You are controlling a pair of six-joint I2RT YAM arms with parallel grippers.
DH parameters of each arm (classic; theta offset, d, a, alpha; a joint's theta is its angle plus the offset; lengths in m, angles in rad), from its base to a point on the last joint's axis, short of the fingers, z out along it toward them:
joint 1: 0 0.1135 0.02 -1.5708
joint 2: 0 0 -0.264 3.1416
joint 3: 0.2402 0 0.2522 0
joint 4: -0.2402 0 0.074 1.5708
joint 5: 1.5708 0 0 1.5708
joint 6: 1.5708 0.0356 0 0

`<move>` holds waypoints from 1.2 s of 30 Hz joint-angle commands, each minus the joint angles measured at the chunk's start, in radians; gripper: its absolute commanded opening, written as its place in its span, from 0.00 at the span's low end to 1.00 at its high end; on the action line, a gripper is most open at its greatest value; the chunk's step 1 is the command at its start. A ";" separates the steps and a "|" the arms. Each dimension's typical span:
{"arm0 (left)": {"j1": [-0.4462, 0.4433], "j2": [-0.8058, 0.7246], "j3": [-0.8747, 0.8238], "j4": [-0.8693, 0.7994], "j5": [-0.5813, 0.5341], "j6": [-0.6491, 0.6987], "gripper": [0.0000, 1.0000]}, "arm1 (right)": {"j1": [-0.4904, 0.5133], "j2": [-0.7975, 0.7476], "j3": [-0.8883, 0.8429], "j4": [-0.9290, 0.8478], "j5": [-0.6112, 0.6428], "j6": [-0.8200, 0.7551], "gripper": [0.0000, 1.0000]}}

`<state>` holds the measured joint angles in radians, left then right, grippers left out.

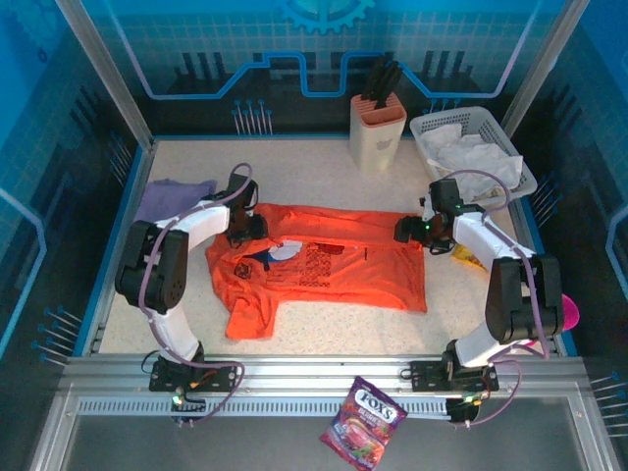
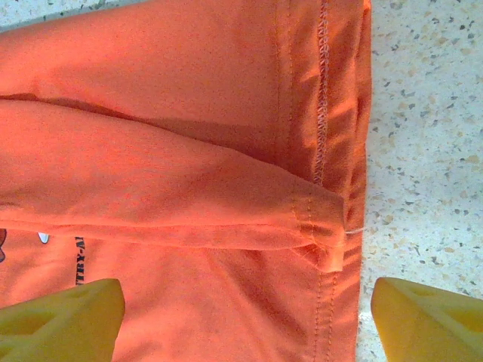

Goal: Fold and stack the t-shirts

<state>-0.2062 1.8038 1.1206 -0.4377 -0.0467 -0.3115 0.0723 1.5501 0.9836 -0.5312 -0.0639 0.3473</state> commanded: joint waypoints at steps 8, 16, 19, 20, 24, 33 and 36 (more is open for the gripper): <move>-0.003 -0.014 -0.002 0.012 0.001 0.001 0.20 | 0.018 -0.001 0.034 -0.026 -0.010 -0.005 0.86; -0.046 -0.082 -0.036 0.004 -0.054 -0.034 0.00 | 0.020 -0.010 0.033 -0.028 -0.006 -0.004 0.86; -0.059 -0.123 -0.073 0.003 -0.084 -0.069 0.00 | 0.021 -0.013 0.030 -0.026 -0.006 -0.002 0.86; -0.066 -0.138 -0.082 -0.001 -0.097 -0.081 0.00 | 0.021 -0.012 0.027 -0.024 -0.007 -0.003 0.86; -0.117 -0.186 -0.106 -0.028 -0.146 -0.120 0.00 | 0.022 -0.008 0.028 -0.021 -0.011 0.000 0.86; -0.289 -0.259 -0.202 -0.068 -0.294 -0.275 0.05 | 0.031 -0.001 0.028 -0.019 -0.013 0.004 0.86; -0.329 -0.244 -0.216 -0.100 -0.324 -0.304 0.22 | 0.033 -0.002 0.026 -0.021 -0.012 0.002 0.86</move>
<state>-0.5091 1.5539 0.9260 -0.4747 -0.2977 -0.5419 0.0898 1.5505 0.9951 -0.5339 -0.0643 0.3477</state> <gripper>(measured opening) 0.186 0.857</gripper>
